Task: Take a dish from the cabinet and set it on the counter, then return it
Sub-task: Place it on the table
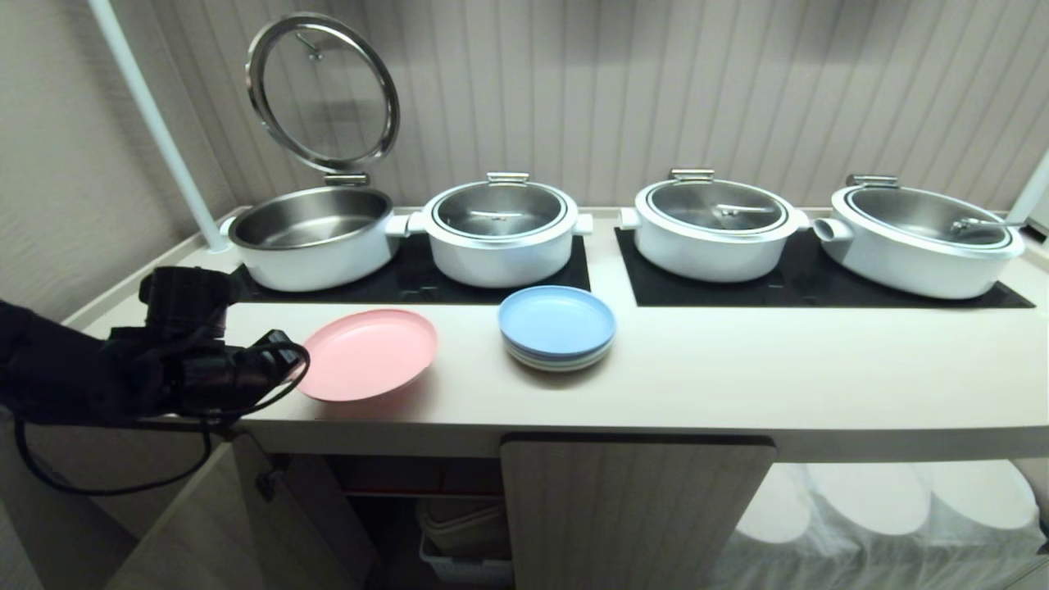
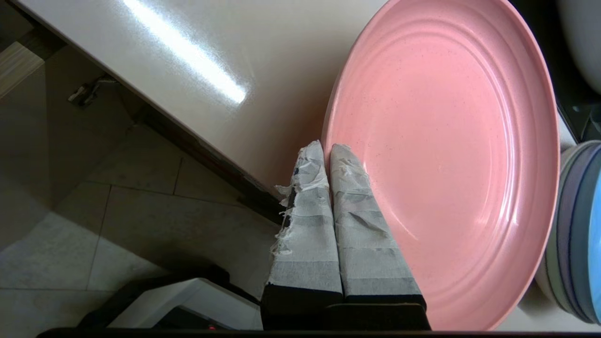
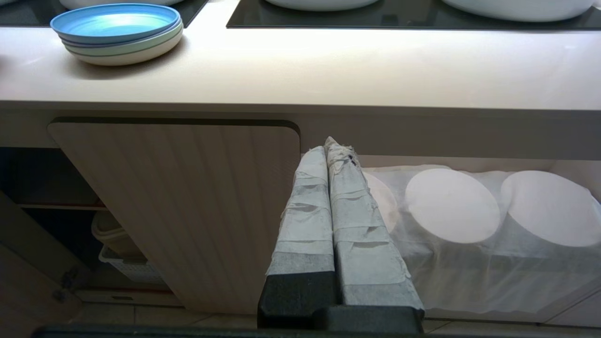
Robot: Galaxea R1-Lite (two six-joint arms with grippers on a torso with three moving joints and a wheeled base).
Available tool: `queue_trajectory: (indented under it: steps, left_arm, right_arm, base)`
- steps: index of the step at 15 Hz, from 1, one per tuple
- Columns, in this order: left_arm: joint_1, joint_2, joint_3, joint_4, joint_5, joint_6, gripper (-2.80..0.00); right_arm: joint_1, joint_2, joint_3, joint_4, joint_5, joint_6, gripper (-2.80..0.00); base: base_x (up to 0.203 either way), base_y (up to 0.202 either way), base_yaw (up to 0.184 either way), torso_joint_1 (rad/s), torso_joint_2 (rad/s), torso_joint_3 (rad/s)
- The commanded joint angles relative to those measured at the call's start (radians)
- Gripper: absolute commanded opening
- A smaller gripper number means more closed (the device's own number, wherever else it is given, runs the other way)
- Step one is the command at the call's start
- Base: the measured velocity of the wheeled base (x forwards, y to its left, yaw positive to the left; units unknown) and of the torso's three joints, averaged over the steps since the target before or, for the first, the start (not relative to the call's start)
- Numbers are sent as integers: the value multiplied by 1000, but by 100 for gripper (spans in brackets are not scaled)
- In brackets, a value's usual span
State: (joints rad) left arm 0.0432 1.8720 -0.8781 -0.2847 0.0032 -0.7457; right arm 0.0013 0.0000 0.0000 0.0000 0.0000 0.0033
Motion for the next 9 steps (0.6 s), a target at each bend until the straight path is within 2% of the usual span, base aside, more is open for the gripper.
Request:
queue_trajectory:
  steps: [1, 9]
  left_arm:
    - [3, 38, -19, -2, 1, -9, -280]
    - [3, 111, -91, -4, 8, -16, -280]
  right_arm:
    - [0, 0, 0, 0, 0, 0, -280]
    - [0, 0, 0, 0, 0, 0, -280]
  base:
    - [0, 0, 0, 0, 0, 0]
    - [0, 0, 0, 0, 0, 0]
